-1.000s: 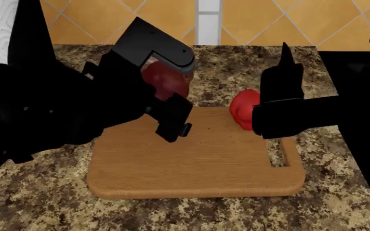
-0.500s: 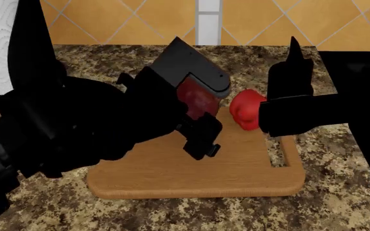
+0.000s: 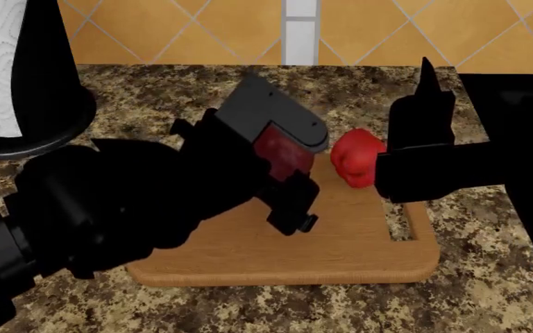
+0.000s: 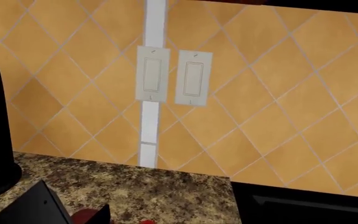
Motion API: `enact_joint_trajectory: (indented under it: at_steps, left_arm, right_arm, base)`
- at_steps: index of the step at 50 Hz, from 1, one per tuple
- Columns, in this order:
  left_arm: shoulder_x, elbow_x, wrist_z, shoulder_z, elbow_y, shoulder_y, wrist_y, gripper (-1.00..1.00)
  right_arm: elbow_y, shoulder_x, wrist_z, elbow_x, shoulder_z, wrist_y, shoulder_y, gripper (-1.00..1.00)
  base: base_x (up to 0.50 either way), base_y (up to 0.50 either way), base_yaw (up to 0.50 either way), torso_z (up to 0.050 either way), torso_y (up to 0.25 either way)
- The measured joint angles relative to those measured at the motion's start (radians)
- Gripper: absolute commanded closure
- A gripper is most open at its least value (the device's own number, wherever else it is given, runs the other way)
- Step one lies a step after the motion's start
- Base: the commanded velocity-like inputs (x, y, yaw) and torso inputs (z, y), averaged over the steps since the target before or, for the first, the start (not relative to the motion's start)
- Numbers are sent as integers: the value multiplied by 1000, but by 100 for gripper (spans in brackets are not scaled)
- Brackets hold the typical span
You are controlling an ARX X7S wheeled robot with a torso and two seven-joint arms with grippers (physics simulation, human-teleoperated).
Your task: Place the avocado, onion, tomato and bell pepper on the cutting board.
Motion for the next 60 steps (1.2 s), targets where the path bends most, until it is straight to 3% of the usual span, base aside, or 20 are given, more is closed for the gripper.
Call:
enact_joint_trajectory:
  at_steps: [4,5,30,51,60]
  left_arm:
    - [0,1,-3,6,1,2,2,100]
    - [0,1,-3,6,1,2,3,-100]
    - [-6,-94,-36,4,39,-67,13,-100]
    - [-159,-191,-159,-75,331,-133,9,-100]
    - [-261,-230,-214,-119,445,-136,25,-100]
  right_arm:
    - [-2,1,0,-1,1,-3,-4,-100]
    - [-2,1,0,-1,1,-3,-4,-100]
    - [-11,5,0,-1,1,-15,-13,-100]
    - [3,-12,4,8,-31,3,44,-100]
    - [4,-22,13,32,-52,15,80,-100]
  base:
    - [0,0,0,0,0]
    - [0,0,0,0,0]
    - [0,0,0,0,0]
    - [0,0,0,0,0]
    - [0,0,0,0,0]
